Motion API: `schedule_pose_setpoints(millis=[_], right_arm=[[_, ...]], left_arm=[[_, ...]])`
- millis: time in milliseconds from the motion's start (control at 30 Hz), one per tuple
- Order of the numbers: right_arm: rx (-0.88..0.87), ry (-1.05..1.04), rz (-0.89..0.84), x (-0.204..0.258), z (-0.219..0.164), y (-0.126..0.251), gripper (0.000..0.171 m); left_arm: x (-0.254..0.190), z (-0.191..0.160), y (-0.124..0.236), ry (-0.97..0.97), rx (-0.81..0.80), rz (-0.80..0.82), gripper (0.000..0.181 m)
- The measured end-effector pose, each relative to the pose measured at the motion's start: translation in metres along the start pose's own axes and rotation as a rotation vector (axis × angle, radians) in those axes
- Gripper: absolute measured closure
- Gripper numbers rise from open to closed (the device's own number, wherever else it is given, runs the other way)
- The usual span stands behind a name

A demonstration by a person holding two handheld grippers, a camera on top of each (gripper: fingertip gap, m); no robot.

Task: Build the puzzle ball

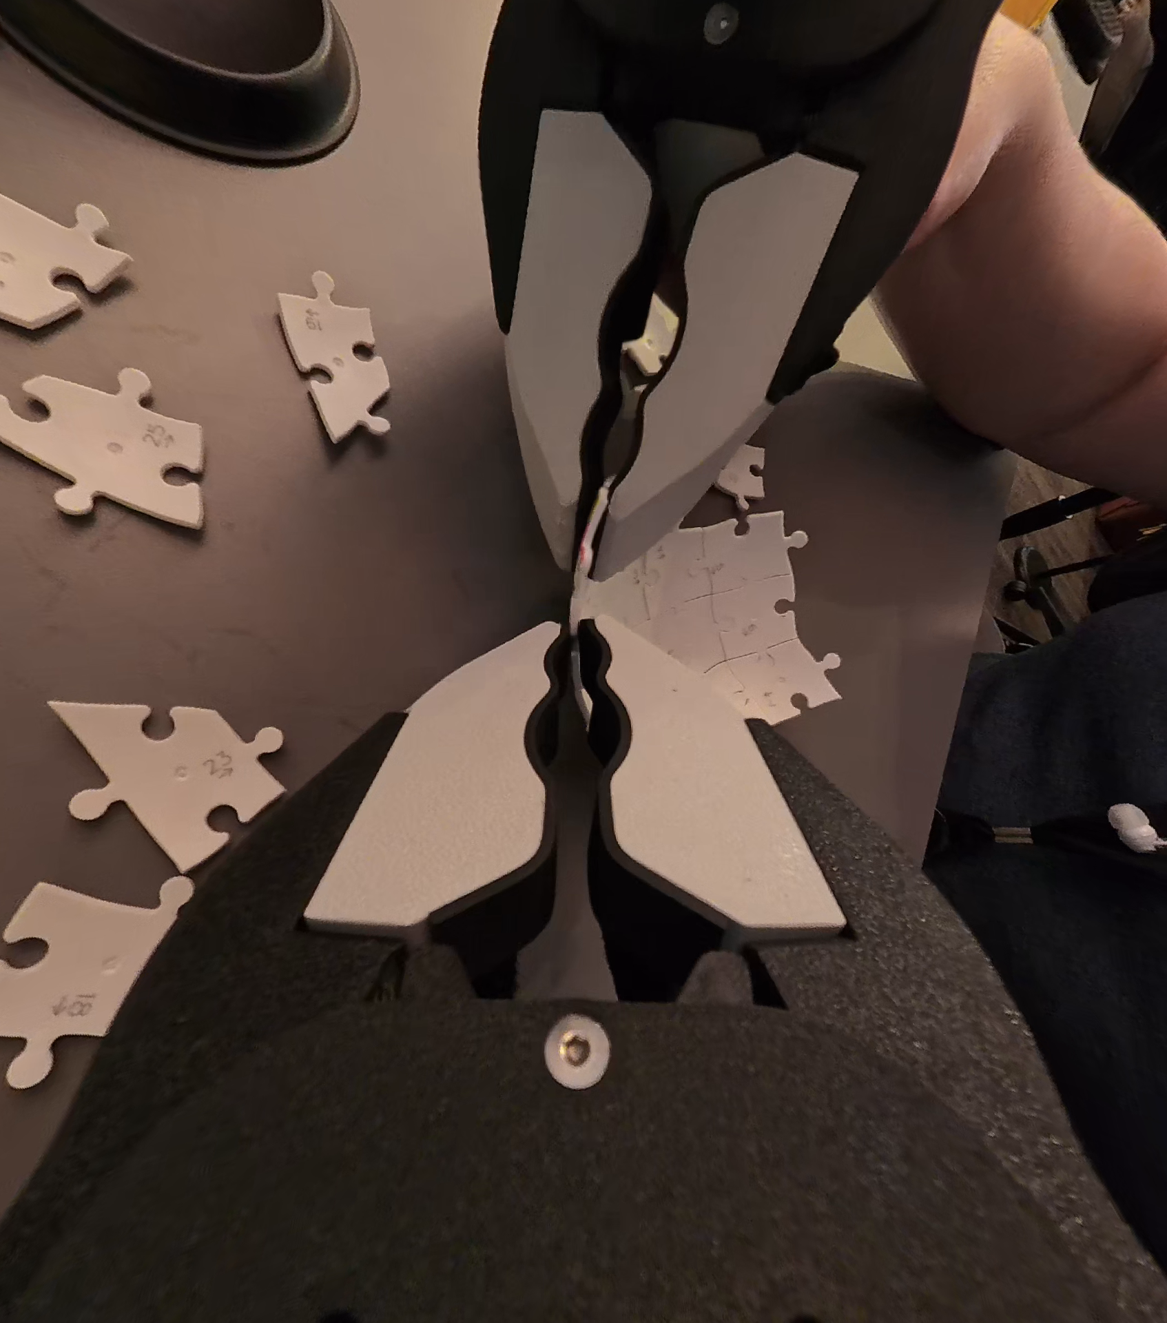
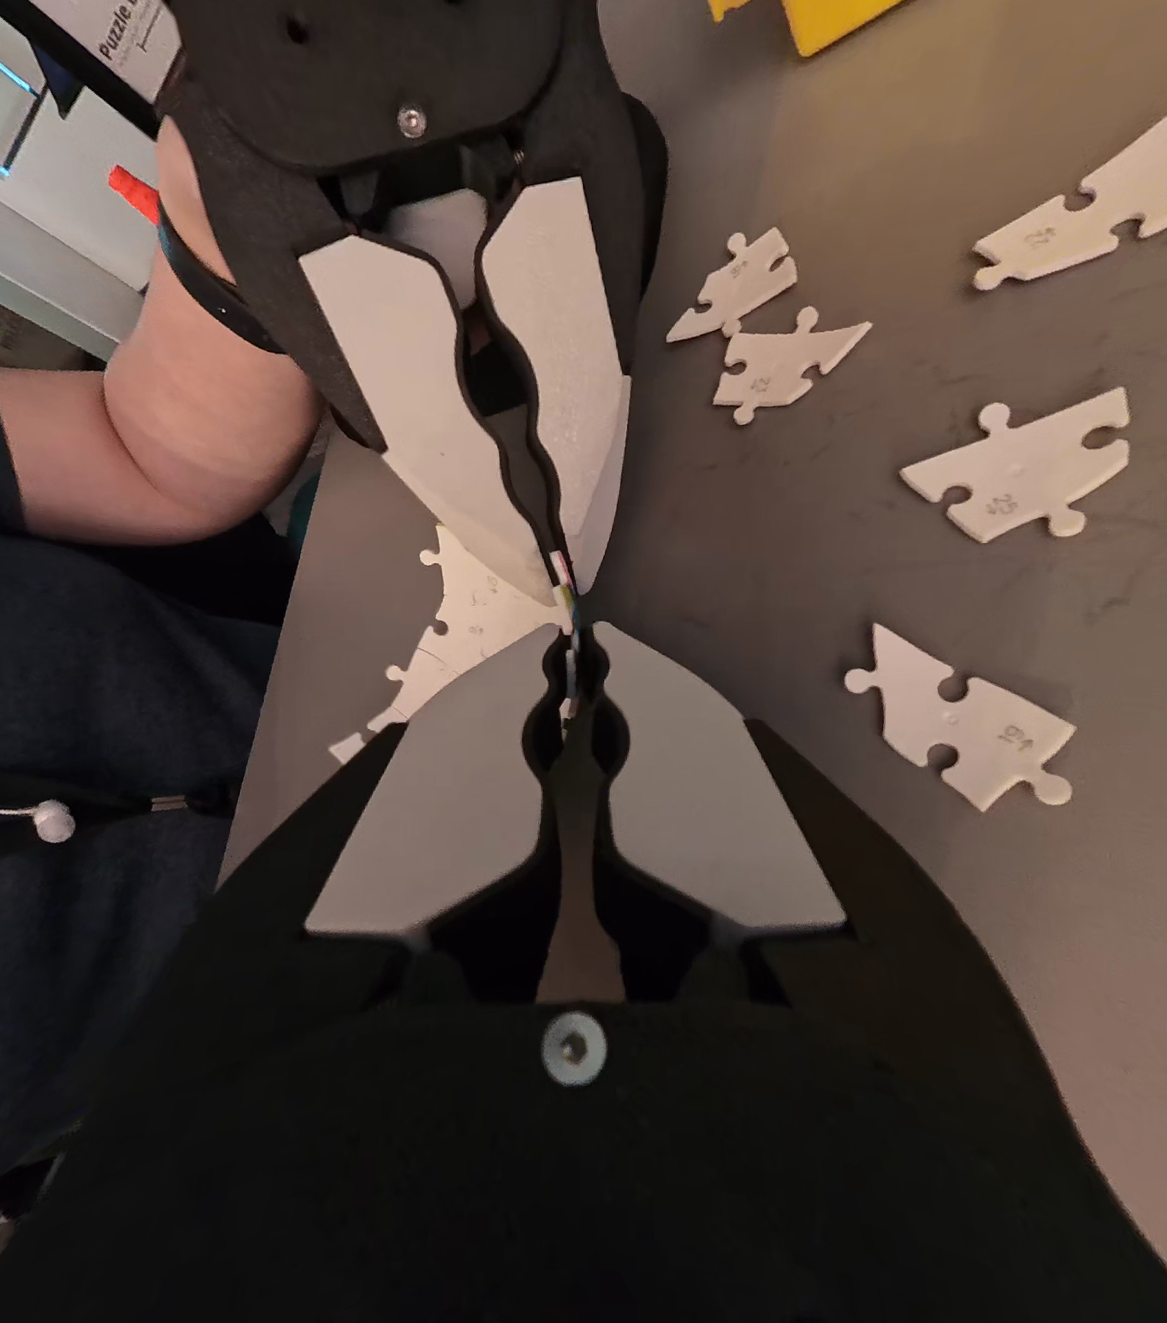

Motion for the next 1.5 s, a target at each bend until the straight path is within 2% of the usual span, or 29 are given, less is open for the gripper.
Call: schedule_pose_setpoints(millis=[200,700,900,1067,1200,1300,1333,1400,1500], right_arm=[[-0.046,-0.015,0.02,0.0,0.004,0.0,0.162],[0.036,0.036,0.022,0.004,0.0,-0.008,0.167],[-0.024,-0.009,0.055,0.003,0.002,-0.005,0.167],[-0.022,0.089,0.032,0.006,0.003,-0.005,0.168],[0.023,0.075,0.022,0.006,0.002,-0.008,0.167],[-0.025,0.079,0.017,0.005,0.003,-0.007,0.168],[-0.031,0.058,0.027,0.005,0.004,-0.005,0.167],[-0.012,0.047,-0.002,0.002,0.002,0.001,0.148],[0.016,0.045,0.01,0.003,-0.004,0.006,0.151]], left_arm=[[-0.002,0.001,0.001,-0.004,-0.009,-0.008,0.179],[-0.003,-0.002,-0.006,-0.021,0.037,-0.002,0.178],[-0.005,0.0,-0.002,-0.015,0.009,-0.019,0.179],[-0.006,-0.001,-0.003,-0.023,0.017,-0.025,0.179],[-0.005,-0.003,-0.005,-0.03,0.041,-0.004,0.179],[-0.004,-0.001,-0.002,-0.011,0.013,-0.019,0.179],[-0.004,0.0,-0.001,-0.002,0.0,-0.029,0.179],[-0.003,0.0,0.0,0.002,-0.005,-0.022,0.179],[-0.003,0.0,0.001,-0.002,-0.012,-0.024,0.179]])
Point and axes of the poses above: each gripper's, where its closed fingertips meet, y back along the fingers, z out of its top, x = y × z across the jaws, the point moved 7 cm from there along y, back along the fingers, and after that the axes turned 13 degrees about y, right-handed, at the moved point
